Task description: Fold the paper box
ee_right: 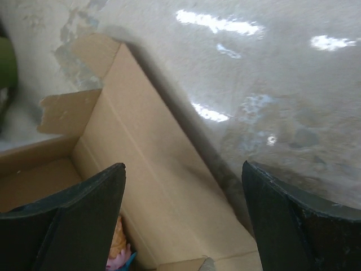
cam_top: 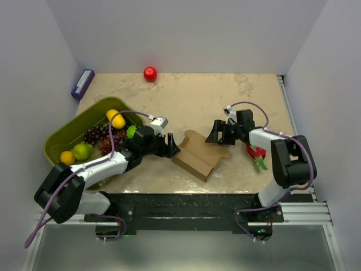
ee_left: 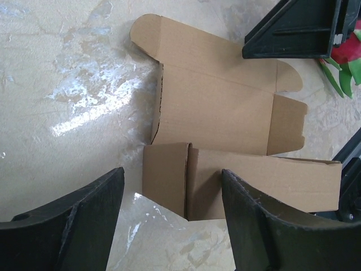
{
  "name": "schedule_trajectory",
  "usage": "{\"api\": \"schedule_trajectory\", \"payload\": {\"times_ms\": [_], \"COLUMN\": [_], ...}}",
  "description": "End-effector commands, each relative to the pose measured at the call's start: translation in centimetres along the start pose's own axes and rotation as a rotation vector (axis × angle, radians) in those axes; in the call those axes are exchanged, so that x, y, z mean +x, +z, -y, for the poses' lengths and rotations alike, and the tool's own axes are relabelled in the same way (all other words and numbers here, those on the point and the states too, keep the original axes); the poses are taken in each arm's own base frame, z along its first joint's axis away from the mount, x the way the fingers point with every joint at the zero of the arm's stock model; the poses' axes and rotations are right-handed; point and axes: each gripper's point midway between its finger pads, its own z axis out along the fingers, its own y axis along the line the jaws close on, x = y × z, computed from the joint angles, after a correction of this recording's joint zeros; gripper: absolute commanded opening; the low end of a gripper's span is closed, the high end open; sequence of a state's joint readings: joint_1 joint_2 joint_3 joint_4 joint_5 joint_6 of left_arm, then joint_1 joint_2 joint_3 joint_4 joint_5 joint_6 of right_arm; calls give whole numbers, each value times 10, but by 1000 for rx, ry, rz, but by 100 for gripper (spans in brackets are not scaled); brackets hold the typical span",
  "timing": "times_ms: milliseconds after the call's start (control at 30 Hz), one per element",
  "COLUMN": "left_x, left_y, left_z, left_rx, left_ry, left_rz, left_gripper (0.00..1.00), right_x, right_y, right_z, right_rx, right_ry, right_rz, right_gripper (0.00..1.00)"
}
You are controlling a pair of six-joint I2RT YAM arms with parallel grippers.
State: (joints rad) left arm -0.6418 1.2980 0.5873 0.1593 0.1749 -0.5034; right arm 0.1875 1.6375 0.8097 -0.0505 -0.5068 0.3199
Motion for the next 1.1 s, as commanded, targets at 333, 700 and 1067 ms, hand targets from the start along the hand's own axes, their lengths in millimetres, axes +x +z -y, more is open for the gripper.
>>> {"api": "schedule_trajectory", "payload": {"times_ms": [333,700,1067], "left_x": [-2,2,-7], "left_y": [3,3,0], "left_z": [5,6,6], "left_rx": [38,46,30], "left_ry": [20,14,26], "left_rz": [13,6,30], "left_gripper": [72,72,72], "right_x": [-4,12,9], "right_y": [-30,-39,-108], "right_z": [-62,-70,-25], "right_rx": [-279,-329,174], "right_ry": [-43,-16,146], "right_rz": [7,-13,169], "right_gripper": [77,75,77]}}
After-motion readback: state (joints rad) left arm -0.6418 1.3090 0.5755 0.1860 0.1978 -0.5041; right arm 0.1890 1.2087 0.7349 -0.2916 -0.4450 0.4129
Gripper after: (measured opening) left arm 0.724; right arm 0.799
